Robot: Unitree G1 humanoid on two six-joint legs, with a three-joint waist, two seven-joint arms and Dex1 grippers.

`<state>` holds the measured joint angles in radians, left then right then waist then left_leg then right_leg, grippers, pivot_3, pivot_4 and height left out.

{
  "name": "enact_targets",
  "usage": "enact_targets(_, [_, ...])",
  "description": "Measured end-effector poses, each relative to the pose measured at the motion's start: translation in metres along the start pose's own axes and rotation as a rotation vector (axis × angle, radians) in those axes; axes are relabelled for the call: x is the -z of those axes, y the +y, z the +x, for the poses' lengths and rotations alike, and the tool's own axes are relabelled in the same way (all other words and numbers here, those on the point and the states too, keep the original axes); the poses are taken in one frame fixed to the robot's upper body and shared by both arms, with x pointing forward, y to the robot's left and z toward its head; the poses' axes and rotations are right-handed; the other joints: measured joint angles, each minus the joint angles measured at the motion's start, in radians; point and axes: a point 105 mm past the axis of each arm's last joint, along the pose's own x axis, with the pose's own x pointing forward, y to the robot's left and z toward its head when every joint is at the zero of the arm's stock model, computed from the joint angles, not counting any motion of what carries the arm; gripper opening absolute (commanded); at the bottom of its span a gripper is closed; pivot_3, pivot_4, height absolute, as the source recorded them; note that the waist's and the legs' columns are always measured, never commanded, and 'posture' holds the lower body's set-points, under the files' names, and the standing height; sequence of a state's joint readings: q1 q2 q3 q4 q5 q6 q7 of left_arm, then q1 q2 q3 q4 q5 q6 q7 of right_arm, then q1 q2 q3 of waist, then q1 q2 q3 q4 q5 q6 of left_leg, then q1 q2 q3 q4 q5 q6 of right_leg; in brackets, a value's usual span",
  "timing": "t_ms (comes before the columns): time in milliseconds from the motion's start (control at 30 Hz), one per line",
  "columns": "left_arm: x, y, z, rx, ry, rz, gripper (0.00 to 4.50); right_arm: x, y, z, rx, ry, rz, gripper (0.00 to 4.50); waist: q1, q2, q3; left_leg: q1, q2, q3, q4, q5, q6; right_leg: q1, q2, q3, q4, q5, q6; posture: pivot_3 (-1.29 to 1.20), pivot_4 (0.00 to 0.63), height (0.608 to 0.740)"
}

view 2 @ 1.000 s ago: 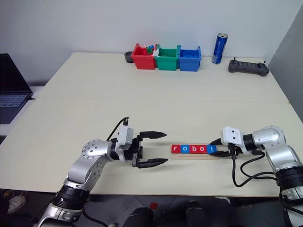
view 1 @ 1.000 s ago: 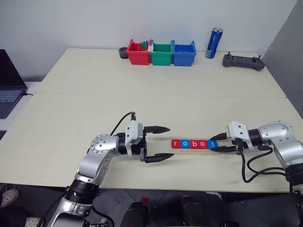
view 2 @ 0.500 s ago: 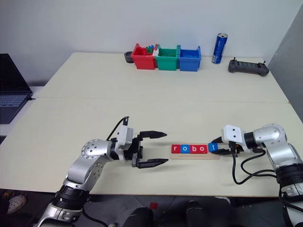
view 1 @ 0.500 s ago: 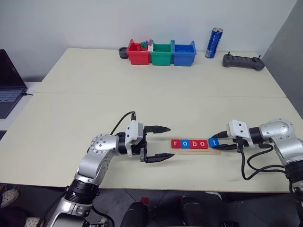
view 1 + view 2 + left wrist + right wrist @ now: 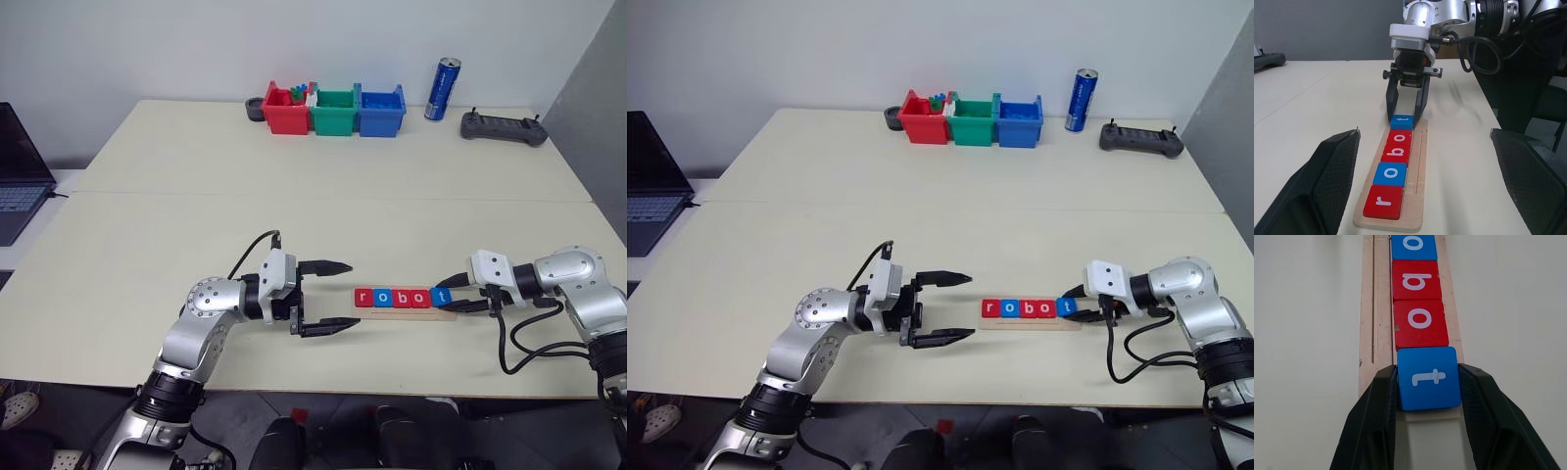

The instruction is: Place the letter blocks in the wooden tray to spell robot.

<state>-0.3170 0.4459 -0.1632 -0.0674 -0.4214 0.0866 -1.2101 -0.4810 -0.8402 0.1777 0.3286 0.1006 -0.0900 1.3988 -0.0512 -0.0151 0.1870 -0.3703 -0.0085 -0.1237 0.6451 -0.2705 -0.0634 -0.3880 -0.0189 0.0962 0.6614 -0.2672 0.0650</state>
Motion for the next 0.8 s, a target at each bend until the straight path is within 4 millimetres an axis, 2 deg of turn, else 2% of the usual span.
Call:
enact_targets(200, [-0.001, 0.001, 0.0, 0.001, 0.0, 0.003, 4.5, -0.002, -0.001, -0.001, -0.007, -0.014, 0.047, 4.49, 0.0, 0.0, 0.0, 0.0, 0.0, 0.0, 0.0, 0.0, 0.0, 0.0, 0.0, 0.0, 0.0, 0.0, 0.0, 0.0, 0.15, 0.74])
enact_targets(333, [-0.001, 0.001, 0.001, 0.001, 0.0, 0.006, 4.5, -0.008, -0.007, -0.005, 0.012, -0.038, 0.088, 4.49, 0.0, 0.0, 0.0, 0.0, 0.0, 0.0, 0.0, 0.0, 0.0, 0.0, 0.0, 0.0, 0.0, 0.0, 0.0, 0.0, 0.15, 0.74])
enact_targets(433, [-0.002, 0.002, 0.001, 0.002, -0.001, 0.007, 4.5, -0.013, -0.018, -0.016, 0.066, -0.049, 0.089, 4.49, 0.0, 0.0, 0.0, 0.0, 0.0, 0.0, 0.0, 0.0, 0.0, 0.0, 0.0, 0.0, 0.0, 0.0, 0.0, 0.0, 0.15, 0.74])
enact_targets(533, [-0.002, 0.002, 0.001, 0.001, -0.001, 0.007, 4.5, -0.012, -0.023, -0.024, 0.112, -0.049, 0.092, 3.92, 0.001, 0.0, 0.0, 0.0, 0.0, 0.0, 0.0, 0.0, 0.0, 0.0, 0.0, 0.0, 0.0, 0.0, 0.0, 0.0, 0.15, 0.74])
enact_targets(800, [-0.002, 0.003, 0.002, 0.0, -0.006, 0.007, 4.5, -0.003, -0.026, -0.024, 0.158, -0.034, 0.081, 1.07, -0.001, 0.0, 0.0, 0.0, 0.0, 0.0, 0.0, 0.0, 0.0, 0.0, 0.0, 0.0, 0.0, 0.0, 0.0, 0.0, 0.15, 0.74])
